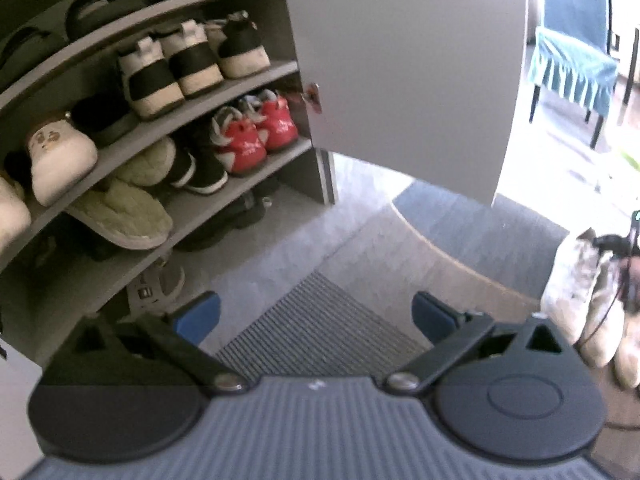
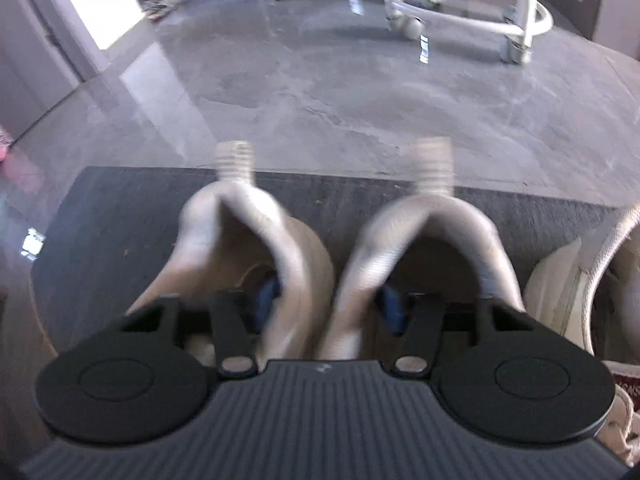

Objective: Organize scattered shoes
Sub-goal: 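Grasp both white sneakers by the heels with the right gripper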

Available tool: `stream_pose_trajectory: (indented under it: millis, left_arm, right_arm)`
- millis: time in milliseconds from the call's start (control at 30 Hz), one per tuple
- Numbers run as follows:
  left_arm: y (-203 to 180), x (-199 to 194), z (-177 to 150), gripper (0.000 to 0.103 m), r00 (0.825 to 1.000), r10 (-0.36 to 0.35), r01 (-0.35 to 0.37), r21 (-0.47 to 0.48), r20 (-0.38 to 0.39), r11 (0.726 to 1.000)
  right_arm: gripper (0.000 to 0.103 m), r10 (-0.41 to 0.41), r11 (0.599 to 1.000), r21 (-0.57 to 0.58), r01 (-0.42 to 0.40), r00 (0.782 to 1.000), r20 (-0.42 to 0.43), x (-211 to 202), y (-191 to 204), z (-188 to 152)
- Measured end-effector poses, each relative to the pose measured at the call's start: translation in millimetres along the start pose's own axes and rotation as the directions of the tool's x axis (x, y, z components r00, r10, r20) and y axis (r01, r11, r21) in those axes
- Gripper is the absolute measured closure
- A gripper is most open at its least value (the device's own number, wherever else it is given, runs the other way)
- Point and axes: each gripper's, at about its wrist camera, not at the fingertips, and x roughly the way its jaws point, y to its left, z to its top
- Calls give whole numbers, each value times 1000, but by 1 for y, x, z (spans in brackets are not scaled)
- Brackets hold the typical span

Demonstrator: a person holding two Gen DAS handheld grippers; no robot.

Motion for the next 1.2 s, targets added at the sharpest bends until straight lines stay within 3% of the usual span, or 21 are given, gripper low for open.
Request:
stream_pose_trajectory:
  millis: [100, 167, 267, 433, 567, 667, 733, 833, 867, 967, 1033, 1133, 1200]
  left_arm:
    - [-7, 0, -1, 0, 1000, 9, -10, 33, 15, 999]
    - [-10, -4, 0, 0, 1000, -6, 5, 36, 30, 999]
    - [-13, -10, 3, 0, 998, -37, 35, 30, 52, 999]
    - [-17, -20, 10, 0, 995, -54, 53, 15, 89, 998]
    - [-13, -24, 13, 0, 994, -39, 40, -6, 101, 999]
    - [-7, -28, 16, 0, 993, -38, 42, -31, 108, 999]
    - [-1, -32, 19, 0, 992, -34, 40, -51, 122, 998]
    - [10, -38, 22, 0, 992, -25, 37, -97, 126, 995]
    - [11, -38, 23, 0, 992, -25, 39, -107, 124, 994]
    - [17, -44, 28, 0, 992, -43, 60, -149, 116, 987]
    - [18, -51, 31, 0, 990, -64, 84, -168, 125, 982]
    - [15, -64, 32, 0, 983, -70, 99, -167, 170, 981]
    - [9, -71, 30, 0, 977, -45, 77, -145, 207, 986]
  right_arm:
    - [68, 59, 990, -131, -48, 995, 83, -21, 17, -11]
    - [70, 152, 956, -273, -105, 976, 157, -49, 36, -29]
    - [72, 229, 920, -363, -146, 953, 197, -81, 59, -47]
    - [74, 421, 818, -510, -265, 880, 219, -155, 104, -90]
    - [74, 515, 757, -558, -340, 836, 189, -187, 129, -113]
    - [74, 594, 703, -558, -440, 796, 120, -220, 149, -131]
    - [74, 619, 671, -567, -479, 782, 72, -237, 158, -136]
    - [74, 620, 611, -584, -535, 782, -68, -257, 174, -142]
    - [74, 610, 607, -578, -545, 786, -99, -258, 177, -143]
    - [74, 536, 606, -532, -592, 797, -278, -256, 198, -153]
    - [74, 485, 560, -574, -598, 798, -357, -250, 213, -172]
    - [74, 446, 505, -622, -599, 798, -405, -223, 229, -207]
    - [75, 465, 501, -616, -608, 790, -401, -204, 238, -212]
